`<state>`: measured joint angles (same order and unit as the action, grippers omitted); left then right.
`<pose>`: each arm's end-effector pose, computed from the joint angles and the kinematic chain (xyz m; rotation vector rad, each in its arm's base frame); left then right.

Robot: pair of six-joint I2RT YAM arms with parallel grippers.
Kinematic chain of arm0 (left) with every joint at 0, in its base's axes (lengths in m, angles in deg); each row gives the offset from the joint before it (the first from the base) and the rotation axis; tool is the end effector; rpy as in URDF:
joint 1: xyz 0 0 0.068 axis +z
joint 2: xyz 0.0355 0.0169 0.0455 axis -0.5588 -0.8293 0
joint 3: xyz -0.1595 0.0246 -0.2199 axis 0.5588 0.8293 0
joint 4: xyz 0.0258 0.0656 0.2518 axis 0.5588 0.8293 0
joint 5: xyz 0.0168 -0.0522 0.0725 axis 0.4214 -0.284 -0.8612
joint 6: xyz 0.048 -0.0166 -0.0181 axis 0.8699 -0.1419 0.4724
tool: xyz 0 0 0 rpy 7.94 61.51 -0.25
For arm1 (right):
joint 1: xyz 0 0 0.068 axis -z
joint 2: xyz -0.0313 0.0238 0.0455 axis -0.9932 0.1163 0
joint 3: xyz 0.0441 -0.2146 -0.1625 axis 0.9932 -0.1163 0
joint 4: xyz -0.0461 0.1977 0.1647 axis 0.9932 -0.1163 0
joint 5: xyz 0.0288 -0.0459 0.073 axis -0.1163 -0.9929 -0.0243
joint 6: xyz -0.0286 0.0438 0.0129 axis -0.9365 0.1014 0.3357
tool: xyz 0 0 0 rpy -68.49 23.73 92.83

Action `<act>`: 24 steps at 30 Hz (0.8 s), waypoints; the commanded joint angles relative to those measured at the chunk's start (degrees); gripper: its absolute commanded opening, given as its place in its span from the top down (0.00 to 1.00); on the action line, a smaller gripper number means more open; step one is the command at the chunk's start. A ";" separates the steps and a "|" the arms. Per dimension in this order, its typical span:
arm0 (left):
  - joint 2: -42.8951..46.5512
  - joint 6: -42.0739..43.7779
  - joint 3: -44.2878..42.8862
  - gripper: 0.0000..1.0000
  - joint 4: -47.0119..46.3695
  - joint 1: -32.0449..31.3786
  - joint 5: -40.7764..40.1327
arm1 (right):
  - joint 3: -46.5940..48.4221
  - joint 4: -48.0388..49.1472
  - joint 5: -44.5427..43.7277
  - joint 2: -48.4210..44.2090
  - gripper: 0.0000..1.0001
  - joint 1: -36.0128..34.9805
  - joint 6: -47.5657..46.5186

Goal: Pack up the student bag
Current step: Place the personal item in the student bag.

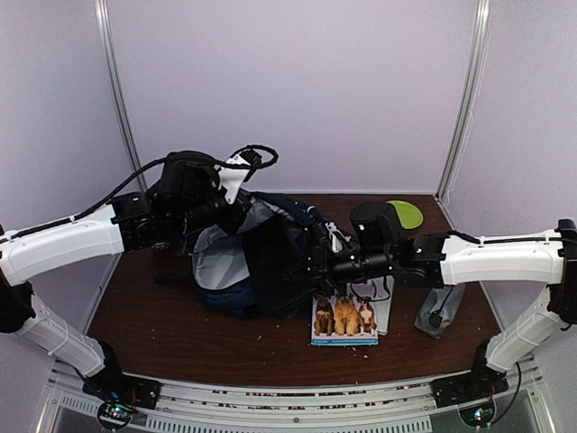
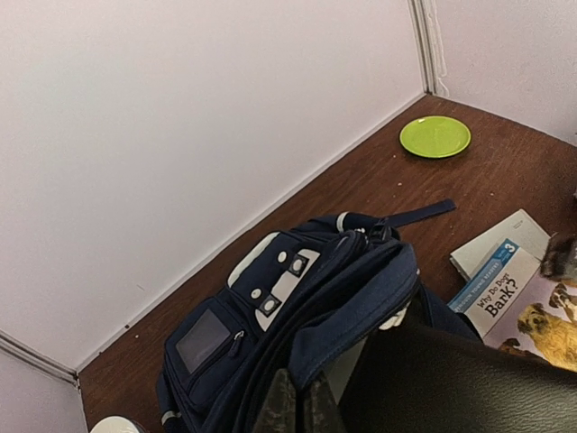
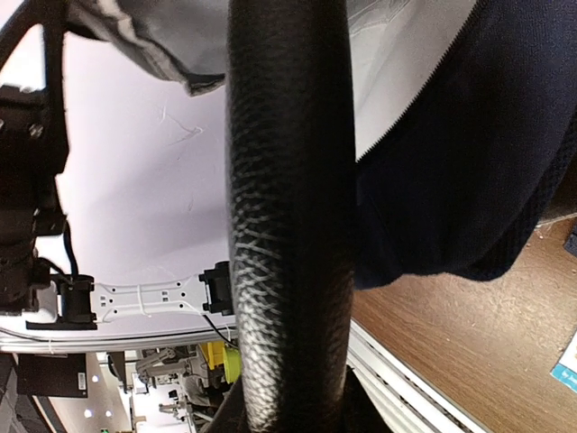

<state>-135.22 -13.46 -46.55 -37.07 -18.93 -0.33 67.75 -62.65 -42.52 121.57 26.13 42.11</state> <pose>0.2036 -0.2472 0.3551 0.6685 1.7960 -0.2152 0.1658 0.2877 0.2742 -0.1371 2.5131 1.6892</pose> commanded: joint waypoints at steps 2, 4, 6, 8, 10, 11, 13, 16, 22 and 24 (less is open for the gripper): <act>5.06 -0.63 -1.02 1.00 -11.58 -2.55 1.51 | 4.88 9.76 -1.09 7.35 1.00 0.06 5.01; 5.54 -1.23 -0.76 1.00 -11.29 -3.09 2.06 | 6.18 11.15 -2.80 10.65 1.00 0.38 6.72; 5.68 -2.00 -0.73 1.00 -10.62 -3.53 2.78 | 7.45 11.86 -5.39 12.62 1.00 0.70 7.79; 5.67 -2.92 -0.73 1.00 -9.73 -3.89 3.40 | 8.11 13.34 -8.22 14.93 1.00 0.99 9.20; 5.76 -4.19 -0.73 1.00 -8.81 -4.16 3.66 | 8.21 16.34 -10.87 16.61 1.00 1.26 10.80; 5.84 -4.86 -0.73 1.00 -8.39 -4.26 3.87 | 8.25 17.81 -12.58 17.49 1.00 1.42 11.42; 6.06 -5.90 -0.65 1.00 -7.45 -4.44 4.13 | 8.91 19.34 -14.83 19.55 1.00 1.71 11.98; 6.44 -6.71 -0.73 1.00 -6.22 -4.57 4.91 | 11.29 22.28 -15.23 23.84 1.00 2.19 13.36; 6.24 -7.90 -0.37 1.00 -5.07 -4.75 6.21 | 15.91 28.25 -17.74 31.76 1.00 3.11 16.84; 5.80 -8.44 0.06 1.00 -5.07 -4.75 6.03 | 16.96 29.68 -18.22 33.61 0.96 3.58 17.18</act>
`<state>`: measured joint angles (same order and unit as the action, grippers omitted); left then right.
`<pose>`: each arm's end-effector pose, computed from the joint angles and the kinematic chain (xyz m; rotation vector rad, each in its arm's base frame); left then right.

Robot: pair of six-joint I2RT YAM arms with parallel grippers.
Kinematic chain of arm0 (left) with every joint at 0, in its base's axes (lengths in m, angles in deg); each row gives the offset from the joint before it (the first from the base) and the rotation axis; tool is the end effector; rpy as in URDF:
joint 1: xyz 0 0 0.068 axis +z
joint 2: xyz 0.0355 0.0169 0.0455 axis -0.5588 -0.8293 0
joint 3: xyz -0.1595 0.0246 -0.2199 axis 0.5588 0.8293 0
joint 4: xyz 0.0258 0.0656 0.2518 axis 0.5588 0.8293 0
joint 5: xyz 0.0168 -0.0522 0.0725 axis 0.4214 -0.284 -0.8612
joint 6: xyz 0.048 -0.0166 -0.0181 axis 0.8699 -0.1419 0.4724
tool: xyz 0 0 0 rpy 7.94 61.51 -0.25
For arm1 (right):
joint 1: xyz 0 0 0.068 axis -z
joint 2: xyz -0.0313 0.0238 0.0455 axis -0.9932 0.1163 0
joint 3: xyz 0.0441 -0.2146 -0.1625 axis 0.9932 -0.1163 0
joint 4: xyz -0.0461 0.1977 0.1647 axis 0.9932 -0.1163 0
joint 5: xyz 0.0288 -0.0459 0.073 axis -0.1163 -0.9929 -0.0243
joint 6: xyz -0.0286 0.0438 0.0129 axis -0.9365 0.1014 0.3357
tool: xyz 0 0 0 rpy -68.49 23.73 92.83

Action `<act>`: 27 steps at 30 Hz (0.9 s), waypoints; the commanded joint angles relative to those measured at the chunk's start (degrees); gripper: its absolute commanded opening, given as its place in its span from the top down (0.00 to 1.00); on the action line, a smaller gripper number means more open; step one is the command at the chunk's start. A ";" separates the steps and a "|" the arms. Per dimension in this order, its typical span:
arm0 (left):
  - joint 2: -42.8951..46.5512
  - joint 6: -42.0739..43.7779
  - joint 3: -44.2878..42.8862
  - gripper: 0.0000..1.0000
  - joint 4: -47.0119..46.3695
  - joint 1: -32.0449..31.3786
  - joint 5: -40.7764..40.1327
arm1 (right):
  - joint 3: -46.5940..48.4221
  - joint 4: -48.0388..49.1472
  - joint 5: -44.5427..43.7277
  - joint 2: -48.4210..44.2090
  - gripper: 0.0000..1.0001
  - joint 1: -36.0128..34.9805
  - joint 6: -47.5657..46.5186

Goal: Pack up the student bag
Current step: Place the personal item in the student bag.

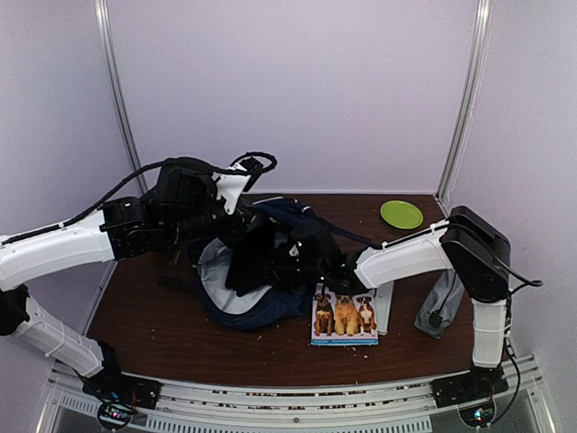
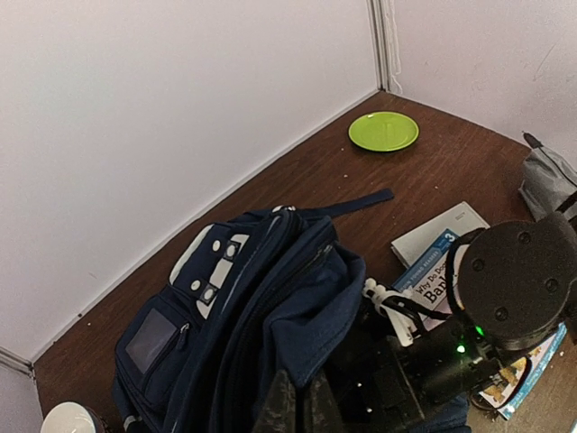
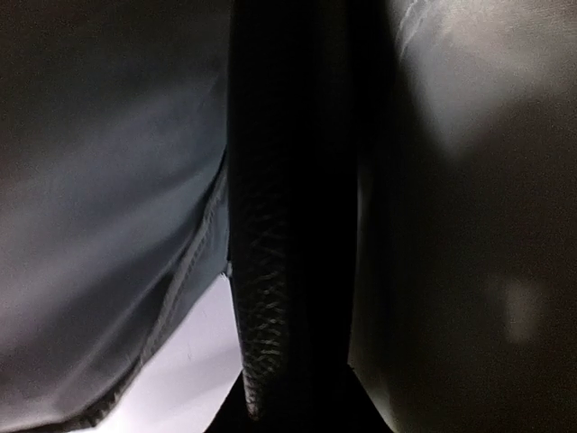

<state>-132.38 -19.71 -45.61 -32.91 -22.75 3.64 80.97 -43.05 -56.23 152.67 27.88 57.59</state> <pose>0.1768 -0.2494 0.3563 0.7029 1.8465 -0.3760 0.2459 0.3723 0.1807 0.4206 2.4368 1.6268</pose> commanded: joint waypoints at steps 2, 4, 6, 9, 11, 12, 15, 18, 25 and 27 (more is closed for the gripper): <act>2.44 -2.56 -0.50 1.00 -9.22 -0.93 1.69 | 3.94 11.47 -3.98 3.52 0.85 2.23 1.81; 1.67 -2.65 -0.28 1.00 -9.30 -0.93 0.68 | 4.21 11.48 -2.65 3.59 0.71 2.42 0.64; 0.80 -2.68 -0.31 1.00 -9.31 -0.90 -0.80 | 4.34 8.31 -2.19 2.45 0.59 2.22 -1.61; -0.72 -2.67 -1.10 1.00 -9.18 -0.93 -2.47 | 3.65 2.77 -1.76 -0.07 0.49 1.83 -4.99; -1.85 -2.65 -2.10 1.00 -8.90 -0.93 -3.02 | 2.62 -0.96 -2.12 -1.87 0.44 1.70 -6.67; -2.42 -2.64 -2.57 1.00 -8.68 -0.93 -3.17 | 1.57 -2.05 -2.33 -3.25 0.40 1.72 -7.33; -3.66 -2.58 -3.97 1.00 -8.23 -0.93 -3.71 | -0.40 -6.43 -2.75 -5.89 0.36 1.60 -9.44; -4.40 -2.24 -4.56 1.00 -7.98 -0.93 -4.44 | -3.21 -9.89 -4.15 -8.92 0.33 1.50 -11.24; -5.14 -1.78 -5.34 1.00 -7.99 -0.93 -5.16 | -4.30 -20.16 -5.55 -13.31 0.31 1.47 -16.57; -5.31 -1.77 -5.44 1.00 -8.06 -0.93 -5.02 | -4.60 -21.33 -5.47 -14.11 0.33 1.33 -18.49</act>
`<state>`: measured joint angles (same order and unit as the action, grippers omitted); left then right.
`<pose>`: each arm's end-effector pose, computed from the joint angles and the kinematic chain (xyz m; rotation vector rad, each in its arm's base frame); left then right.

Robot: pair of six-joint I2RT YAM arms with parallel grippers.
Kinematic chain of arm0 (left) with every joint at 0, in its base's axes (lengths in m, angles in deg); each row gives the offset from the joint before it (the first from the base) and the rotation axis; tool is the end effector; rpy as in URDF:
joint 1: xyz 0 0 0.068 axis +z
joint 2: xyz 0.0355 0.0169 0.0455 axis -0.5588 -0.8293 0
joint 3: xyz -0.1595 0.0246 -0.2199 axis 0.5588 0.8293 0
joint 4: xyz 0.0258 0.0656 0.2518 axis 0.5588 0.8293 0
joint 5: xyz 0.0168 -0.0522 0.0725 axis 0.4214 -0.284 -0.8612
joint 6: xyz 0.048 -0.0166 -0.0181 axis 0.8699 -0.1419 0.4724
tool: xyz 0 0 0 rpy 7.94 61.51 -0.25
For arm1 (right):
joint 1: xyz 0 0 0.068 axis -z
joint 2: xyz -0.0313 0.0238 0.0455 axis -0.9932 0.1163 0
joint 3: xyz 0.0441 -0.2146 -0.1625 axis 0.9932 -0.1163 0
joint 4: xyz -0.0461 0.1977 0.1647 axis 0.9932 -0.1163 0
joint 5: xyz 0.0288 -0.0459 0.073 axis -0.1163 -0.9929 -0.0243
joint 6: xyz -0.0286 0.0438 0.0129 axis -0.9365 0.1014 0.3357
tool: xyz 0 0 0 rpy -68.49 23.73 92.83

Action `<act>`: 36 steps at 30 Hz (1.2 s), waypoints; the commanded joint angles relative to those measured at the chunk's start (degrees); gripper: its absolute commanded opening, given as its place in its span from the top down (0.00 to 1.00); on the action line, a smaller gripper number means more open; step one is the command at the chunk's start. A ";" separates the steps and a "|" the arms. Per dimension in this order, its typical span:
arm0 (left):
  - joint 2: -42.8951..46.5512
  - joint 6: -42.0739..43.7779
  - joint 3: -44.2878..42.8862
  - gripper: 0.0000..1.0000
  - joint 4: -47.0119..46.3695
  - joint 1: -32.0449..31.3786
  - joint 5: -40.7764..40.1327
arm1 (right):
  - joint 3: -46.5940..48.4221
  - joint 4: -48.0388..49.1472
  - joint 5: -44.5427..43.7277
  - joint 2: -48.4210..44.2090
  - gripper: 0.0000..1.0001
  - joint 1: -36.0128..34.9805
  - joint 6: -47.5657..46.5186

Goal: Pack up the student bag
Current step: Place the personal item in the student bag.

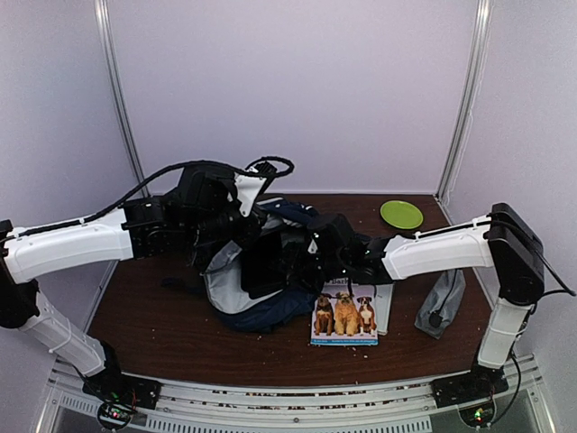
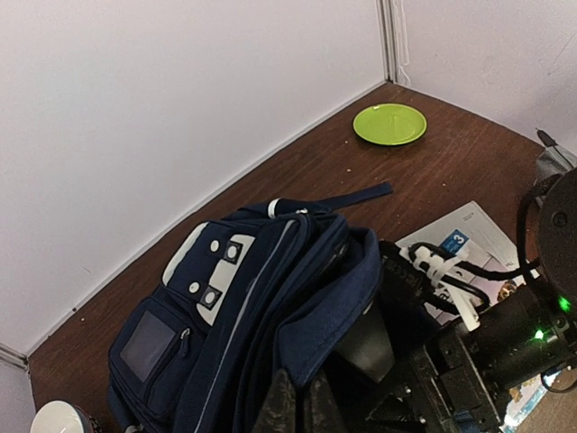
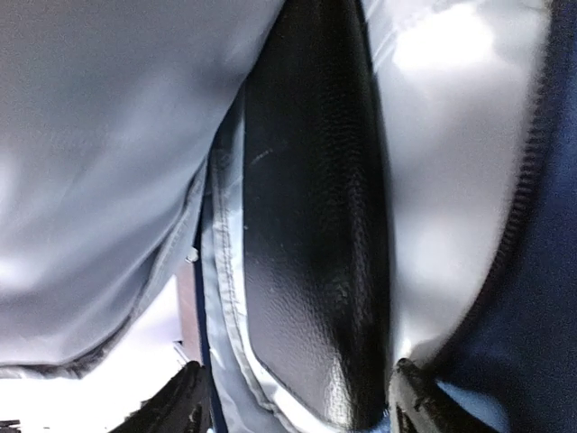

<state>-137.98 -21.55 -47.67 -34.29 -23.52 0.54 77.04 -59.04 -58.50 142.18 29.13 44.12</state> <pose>0.1881 -0.2713 0.3424 0.6690 1.8840 -0.3344 0.2316 0.3334 0.2064 0.2248 2.5183 1.3427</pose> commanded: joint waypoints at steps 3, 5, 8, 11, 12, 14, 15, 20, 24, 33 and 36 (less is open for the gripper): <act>-0.12 0.02 -3.72 1.00 -6.74 -0.16 -1.29 | -0.10 -5.76 -0.96 -3.20 0.40 -0.51 -6.97; -0.39 -0.11 -3.90 1.00 -6.99 -0.16 -0.67 | 1.40 -7.41 0.00 -1.98 0.43 -1.05 -8.02; -0.52 -0.56 -4.09 1.00 -7.14 -0.16 0.49 | 3.16 -8.21 0.49 0.18 0.48 -1.41 -8.11; -0.37 -0.75 -4.06 1.00 -7.06 -0.16 1.16 | 3.82 -9.42 -1.41 1.63 0.48 -1.38 -7.82; -0.24 -0.77 -3.97 1.00 -6.98 -0.16 1.25 | 3.84 -9.50 -2.17 1.90 0.48 -1.36 -7.60; 0.07 -0.92 -3.78 1.00 -6.96 -0.16 1.38 | 4.06 -8.80 -2.81 2.88 0.48 -1.44 -7.26; 0.16 -1.03 -3.63 1.00 -6.96 -0.16 1.58 | 4.48 -8.38 -2.59 3.66 0.49 -1.40 -7.13; 0.35 -2.43 -3.18 1.00 -6.96 -0.16 3.15 | 7.76 -8.39 -2.27 7.55 0.59 -1.45 -6.38; 0.36 -3.56 -3.04 1.00 -6.96 -0.16 4.06 | 7.94 -4.44 -3.31 8.29 0.69 -1.38 -5.57; 1.31 -4.64 -1.53 1.00 -6.49 -0.25 3.45 | 8.34 4.44 -4.24 6.67 0.69 -1.23 -8.91; 2.45 -4.42 -0.42 1.00 -6.67 -0.25 2.10 | 6.94 3.35 -6.26 4.02 0.54 -1.24 -11.42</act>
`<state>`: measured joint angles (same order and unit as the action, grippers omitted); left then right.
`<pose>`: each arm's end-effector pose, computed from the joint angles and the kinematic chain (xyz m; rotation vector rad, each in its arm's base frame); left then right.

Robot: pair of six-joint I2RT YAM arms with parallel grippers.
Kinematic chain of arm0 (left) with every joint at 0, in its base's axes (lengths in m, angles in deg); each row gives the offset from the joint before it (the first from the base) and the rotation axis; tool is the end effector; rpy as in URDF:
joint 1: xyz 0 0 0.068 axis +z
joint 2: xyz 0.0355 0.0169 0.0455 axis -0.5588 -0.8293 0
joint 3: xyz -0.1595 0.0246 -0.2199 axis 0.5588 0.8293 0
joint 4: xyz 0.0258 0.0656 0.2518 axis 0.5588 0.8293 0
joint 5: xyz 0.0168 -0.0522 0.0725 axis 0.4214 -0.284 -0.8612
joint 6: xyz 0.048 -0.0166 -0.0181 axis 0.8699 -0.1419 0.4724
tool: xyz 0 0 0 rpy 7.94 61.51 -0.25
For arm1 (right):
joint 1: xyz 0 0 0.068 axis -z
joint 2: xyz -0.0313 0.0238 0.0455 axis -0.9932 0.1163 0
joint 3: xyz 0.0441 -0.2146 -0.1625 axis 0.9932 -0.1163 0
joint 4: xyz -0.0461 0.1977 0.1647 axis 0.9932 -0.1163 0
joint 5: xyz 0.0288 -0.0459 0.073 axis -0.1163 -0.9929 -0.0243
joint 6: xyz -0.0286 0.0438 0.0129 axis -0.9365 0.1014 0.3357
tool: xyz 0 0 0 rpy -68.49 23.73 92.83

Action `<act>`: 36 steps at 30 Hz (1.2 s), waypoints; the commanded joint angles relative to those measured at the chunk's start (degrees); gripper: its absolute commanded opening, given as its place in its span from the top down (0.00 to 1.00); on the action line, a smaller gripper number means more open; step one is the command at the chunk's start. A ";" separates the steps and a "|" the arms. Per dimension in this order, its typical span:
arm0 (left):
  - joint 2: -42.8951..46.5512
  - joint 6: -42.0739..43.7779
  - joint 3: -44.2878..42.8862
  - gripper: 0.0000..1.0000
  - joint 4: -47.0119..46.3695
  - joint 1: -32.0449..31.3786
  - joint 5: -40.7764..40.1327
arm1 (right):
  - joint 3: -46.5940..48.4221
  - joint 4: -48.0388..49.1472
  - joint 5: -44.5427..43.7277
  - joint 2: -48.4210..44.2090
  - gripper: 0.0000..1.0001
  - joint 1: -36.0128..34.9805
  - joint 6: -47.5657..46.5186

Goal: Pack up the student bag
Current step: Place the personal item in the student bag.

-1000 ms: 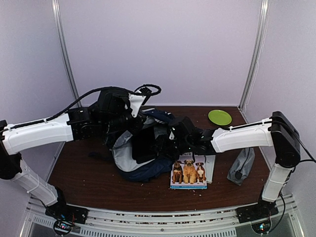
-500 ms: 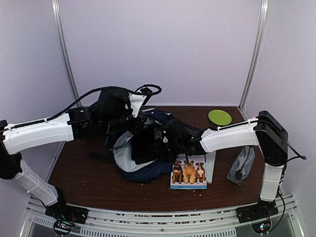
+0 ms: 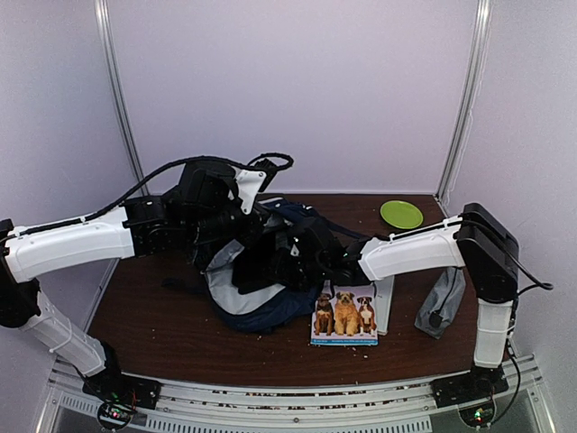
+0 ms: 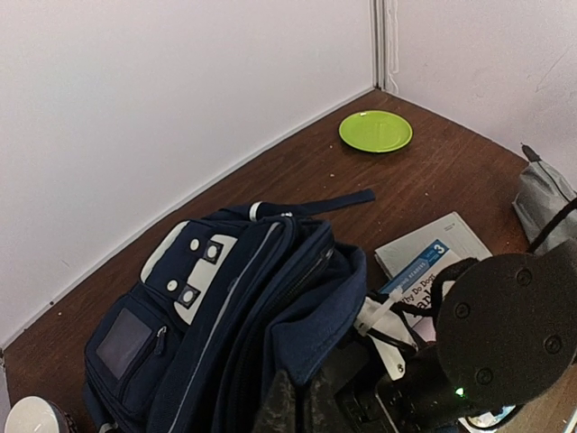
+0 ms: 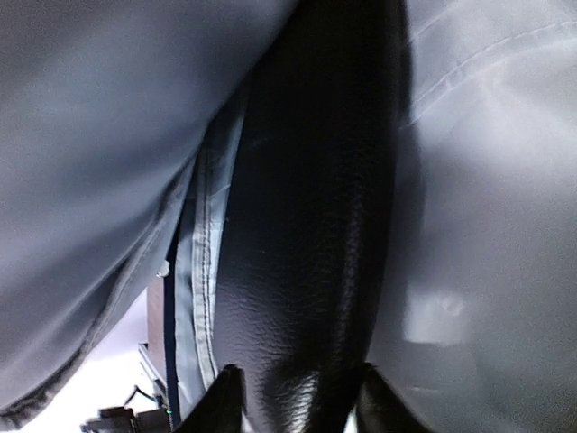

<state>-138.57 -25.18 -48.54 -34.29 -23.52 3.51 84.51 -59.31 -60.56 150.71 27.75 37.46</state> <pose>0.1884 -0.2751 0.3442 0.6439 1.9070 -0.4259 0.2438 0.3663 0.1875 0.0752 2.5041 1.2563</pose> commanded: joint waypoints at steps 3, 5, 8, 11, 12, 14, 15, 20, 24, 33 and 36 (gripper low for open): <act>3.41 -0.69 1.13 1.00 -6.98 -0.25 -1.25 | -2.51 1.95 -8.22 -6.06 0.42 0.13 -2.60; 3.27 -0.69 1.34 1.00 -7.14 -0.27 -1.19 | -4.92 4.53 -9.24 -6.32 0.38 0.24 0.39; 2.99 -0.85 1.09 1.00 -7.21 -0.25 -0.91 | -1.50 -0.76 -9.14 -4.38 0.35 0.13 0.46; 2.63 -0.88 0.74 1.00 -7.14 -0.25 -0.46 | 1.94 -4.22 -9.51 -2.07 0.35 0.06 0.88; 2.58 -0.87 0.52 1.00 -7.03 -0.25 -0.22 | 2.43 -4.25 -9.75 -1.36 0.35 0.09 1.07; 2.56 -0.87 0.14 1.00 -6.50 -0.25 0.09 | 3.67 -5.44 -10.53 -0.12 0.35 0.11 1.75; 2.57 -0.91 0.04 1.00 -6.37 -0.25 0.21 | 4.23 -5.35 -10.09 0.67 0.36 0.08 1.92; 2.70 -1.60 -0.34 1.00 -6.35 -0.25 1.03 | 7.78 -5.87 -7.55 5.65 0.41 -0.32 4.02; 2.18 -2.81 -1.48 1.00 -6.14 -0.25 1.52 | 9.37 -7.02 -7.66 8.00 0.44 -0.84 6.01; -0.98 -5.17 -5.20 1.00 -5.45 -0.69 3.71 | 6.86 0.99 -7.30 7.67 0.77 -0.81 8.20; -1.68 -5.10 -6.74 1.00 -4.61 -0.69 2.70 | 3.81 6.84 -8.05 5.34 0.90 -0.80 8.81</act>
<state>-139.84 -29.07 -50.44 -32.52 -23.52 5.37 92.12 -58.74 -67.33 158.05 27.14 45.63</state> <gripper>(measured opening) 0.044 0.171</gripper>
